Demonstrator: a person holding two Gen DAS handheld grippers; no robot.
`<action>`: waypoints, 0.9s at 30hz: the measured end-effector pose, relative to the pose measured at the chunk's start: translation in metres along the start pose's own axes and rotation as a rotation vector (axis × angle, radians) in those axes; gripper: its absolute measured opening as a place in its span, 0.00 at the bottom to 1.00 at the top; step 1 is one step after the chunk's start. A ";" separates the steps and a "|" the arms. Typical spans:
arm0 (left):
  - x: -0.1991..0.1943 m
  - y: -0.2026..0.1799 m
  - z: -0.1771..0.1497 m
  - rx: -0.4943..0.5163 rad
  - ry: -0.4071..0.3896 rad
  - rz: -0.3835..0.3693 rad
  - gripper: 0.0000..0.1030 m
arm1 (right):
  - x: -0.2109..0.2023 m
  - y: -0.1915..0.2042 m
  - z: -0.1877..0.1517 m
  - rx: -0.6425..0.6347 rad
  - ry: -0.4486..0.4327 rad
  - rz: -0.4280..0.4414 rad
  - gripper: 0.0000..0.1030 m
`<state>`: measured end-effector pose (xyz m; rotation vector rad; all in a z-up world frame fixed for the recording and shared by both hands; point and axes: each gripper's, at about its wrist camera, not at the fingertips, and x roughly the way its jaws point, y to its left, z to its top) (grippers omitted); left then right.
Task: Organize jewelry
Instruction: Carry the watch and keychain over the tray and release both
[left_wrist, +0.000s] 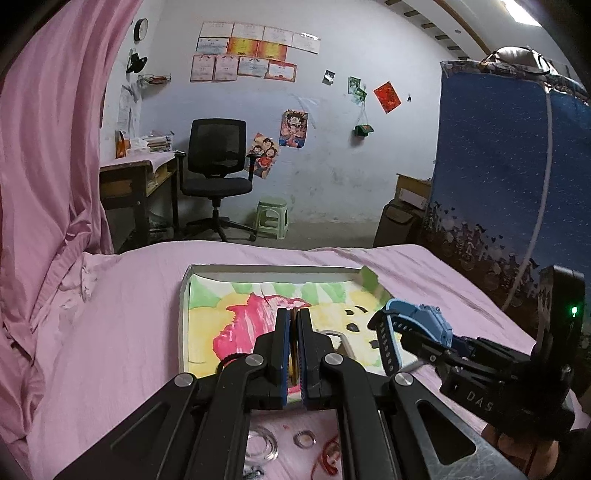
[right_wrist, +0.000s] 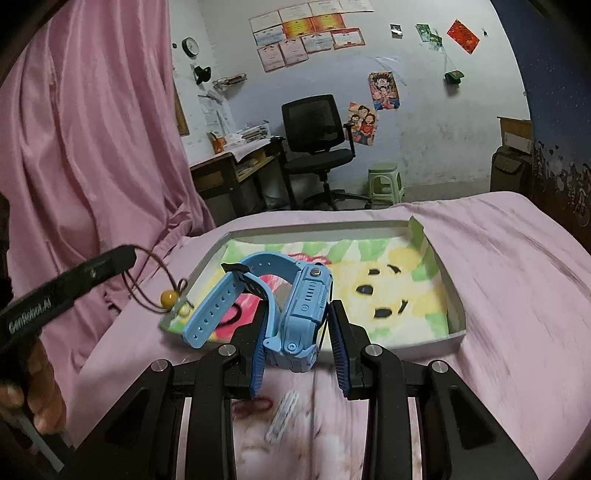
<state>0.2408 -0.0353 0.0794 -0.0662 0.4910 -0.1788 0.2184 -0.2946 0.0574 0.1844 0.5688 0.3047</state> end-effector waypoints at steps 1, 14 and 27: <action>0.006 0.001 -0.001 0.003 0.005 0.000 0.04 | 0.004 -0.001 0.002 -0.002 0.001 -0.008 0.27; 0.069 0.007 -0.017 0.017 0.084 0.017 0.04 | 0.051 -0.020 0.018 -0.011 0.023 -0.073 0.27; 0.118 0.017 -0.029 -0.009 0.284 0.014 0.05 | 0.102 -0.043 0.010 0.025 0.150 -0.139 0.27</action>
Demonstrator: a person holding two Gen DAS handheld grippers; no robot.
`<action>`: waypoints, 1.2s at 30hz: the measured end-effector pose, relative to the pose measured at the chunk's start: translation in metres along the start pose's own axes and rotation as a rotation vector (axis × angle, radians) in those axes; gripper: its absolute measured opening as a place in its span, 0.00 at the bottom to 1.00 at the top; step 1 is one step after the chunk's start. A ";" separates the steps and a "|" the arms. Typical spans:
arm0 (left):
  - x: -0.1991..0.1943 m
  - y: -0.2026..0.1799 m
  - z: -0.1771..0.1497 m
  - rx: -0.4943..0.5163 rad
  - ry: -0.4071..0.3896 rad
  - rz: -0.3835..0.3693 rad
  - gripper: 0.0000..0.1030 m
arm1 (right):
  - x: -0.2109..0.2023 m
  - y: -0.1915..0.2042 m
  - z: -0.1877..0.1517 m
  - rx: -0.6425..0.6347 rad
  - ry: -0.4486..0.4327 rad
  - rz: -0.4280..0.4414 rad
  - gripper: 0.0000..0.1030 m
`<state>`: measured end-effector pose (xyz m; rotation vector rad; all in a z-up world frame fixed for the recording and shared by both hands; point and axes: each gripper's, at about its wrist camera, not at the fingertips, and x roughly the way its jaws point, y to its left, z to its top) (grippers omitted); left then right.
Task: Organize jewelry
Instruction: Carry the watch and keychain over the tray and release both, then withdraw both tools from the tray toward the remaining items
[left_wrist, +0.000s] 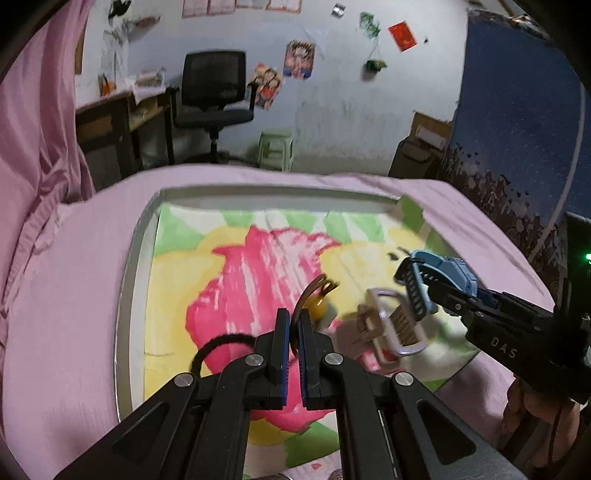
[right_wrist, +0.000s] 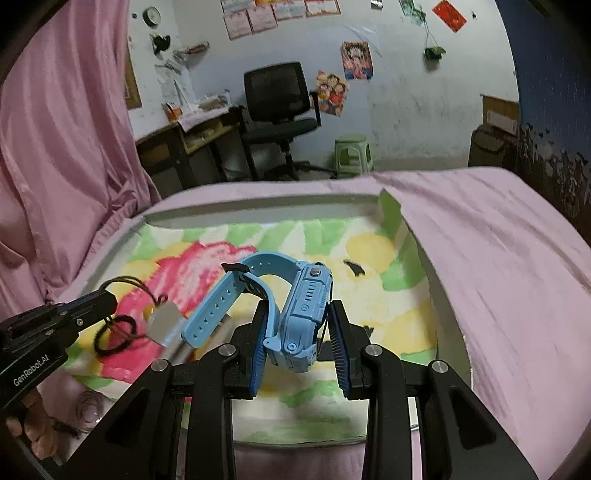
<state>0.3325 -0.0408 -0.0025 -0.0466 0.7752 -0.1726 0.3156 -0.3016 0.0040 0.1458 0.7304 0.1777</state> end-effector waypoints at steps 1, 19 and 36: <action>0.003 0.002 -0.001 -0.012 0.020 -0.003 0.05 | 0.003 0.000 -0.001 0.001 0.009 -0.001 0.27; -0.007 0.017 -0.012 -0.077 0.058 -0.011 0.43 | -0.003 0.001 -0.011 -0.013 0.023 -0.017 0.54; -0.106 0.023 -0.045 -0.122 -0.229 0.051 0.85 | -0.102 0.008 -0.032 0.021 -0.243 0.027 0.93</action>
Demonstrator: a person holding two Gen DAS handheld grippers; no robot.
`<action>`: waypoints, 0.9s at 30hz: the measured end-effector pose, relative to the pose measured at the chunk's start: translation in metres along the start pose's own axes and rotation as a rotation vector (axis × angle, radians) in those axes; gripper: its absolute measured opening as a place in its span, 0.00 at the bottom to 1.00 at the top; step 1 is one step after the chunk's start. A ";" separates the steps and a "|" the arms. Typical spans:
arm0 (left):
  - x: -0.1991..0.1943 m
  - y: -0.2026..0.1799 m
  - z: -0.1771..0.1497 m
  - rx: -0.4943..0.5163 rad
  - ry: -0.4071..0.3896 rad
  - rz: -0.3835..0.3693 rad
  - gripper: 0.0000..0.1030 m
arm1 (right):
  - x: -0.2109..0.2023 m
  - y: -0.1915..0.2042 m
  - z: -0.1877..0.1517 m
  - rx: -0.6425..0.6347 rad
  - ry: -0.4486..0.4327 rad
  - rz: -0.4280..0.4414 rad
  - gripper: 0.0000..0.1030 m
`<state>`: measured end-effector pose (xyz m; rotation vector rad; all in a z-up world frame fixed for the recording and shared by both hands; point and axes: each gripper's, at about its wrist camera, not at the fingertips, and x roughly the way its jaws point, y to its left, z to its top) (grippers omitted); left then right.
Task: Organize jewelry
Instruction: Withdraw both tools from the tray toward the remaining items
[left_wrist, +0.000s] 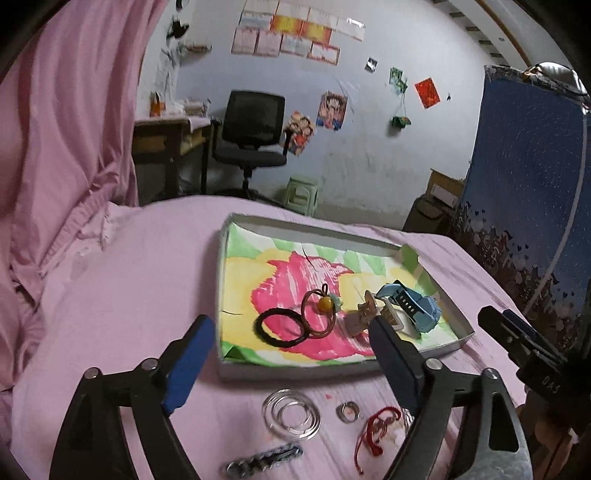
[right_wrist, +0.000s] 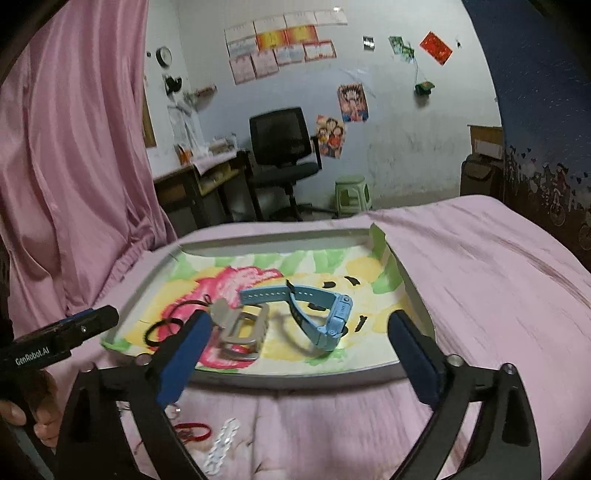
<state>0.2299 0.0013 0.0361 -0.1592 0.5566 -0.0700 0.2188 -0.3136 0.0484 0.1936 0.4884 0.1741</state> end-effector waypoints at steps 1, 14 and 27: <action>-0.007 0.000 -0.002 0.004 -0.020 0.009 0.87 | -0.007 0.001 -0.001 0.003 -0.017 0.003 0.93; -0.071 0.002 -0.027 0.042 -0.151 0.054 0.93 | -0.060 0.017 -0.021 -0.031 -0.105 0.043 0.98; -0.095 0.012 -0.061 0.077 -0.152 0.092 0.94 | -0.095 0.040 -0.047 -0.157 -0.128 0.063 0.98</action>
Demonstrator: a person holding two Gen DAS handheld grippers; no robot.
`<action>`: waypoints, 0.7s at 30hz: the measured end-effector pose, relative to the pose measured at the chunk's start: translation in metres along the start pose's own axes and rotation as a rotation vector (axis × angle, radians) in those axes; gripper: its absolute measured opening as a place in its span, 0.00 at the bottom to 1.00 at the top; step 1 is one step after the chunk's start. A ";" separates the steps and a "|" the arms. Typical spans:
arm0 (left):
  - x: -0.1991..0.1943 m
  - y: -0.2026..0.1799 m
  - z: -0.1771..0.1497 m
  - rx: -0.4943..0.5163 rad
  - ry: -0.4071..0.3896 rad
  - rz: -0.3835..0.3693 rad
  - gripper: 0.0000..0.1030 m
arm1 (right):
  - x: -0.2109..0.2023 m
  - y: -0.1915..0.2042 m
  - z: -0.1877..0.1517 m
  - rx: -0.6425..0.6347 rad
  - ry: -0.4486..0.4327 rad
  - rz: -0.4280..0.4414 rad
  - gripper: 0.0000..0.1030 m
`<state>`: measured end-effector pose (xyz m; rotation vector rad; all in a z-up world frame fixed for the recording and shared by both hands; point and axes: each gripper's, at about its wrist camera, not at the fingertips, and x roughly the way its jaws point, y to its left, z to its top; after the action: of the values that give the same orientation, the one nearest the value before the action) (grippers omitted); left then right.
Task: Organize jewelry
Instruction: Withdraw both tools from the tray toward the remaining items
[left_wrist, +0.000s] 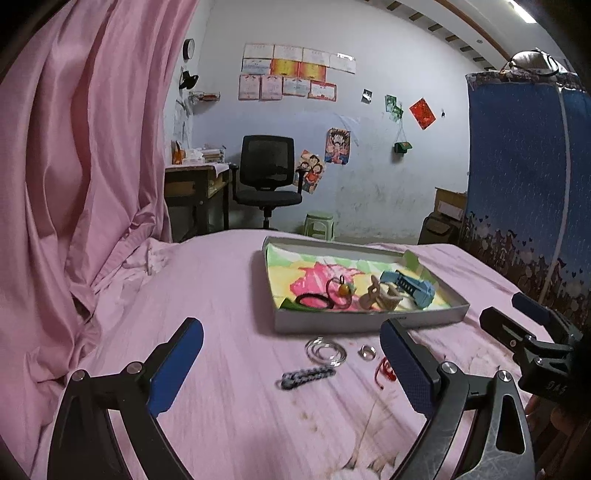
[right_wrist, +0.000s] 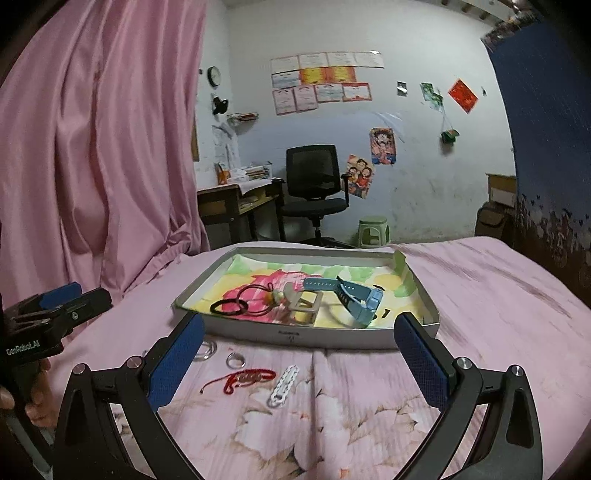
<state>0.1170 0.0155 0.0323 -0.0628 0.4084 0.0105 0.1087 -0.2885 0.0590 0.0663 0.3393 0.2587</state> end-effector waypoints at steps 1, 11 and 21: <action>0.000 0.002 -0.002 -0.003 0.007 0.002 0.94 | -0.002 0.001 -0.002 -0.010 -0.001 0.001 0.98; 0.014 0.011 -0.011 -0.009 0.116 -0.005 0.94 | 0.003 0.009 -0.005 -0.052 0.056 0.029 0.98; 0.040 0.020 -0.017 -0.039 0.259 -0.082 0.92 | 0.024 0.002 -0.018 -0.024 0.179 0.064 0.85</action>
<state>0.1462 0.0343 -0.0006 -0.1199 0.6648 -0.0718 0.1244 -0.2799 0.0349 0.0306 0.5125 0.3328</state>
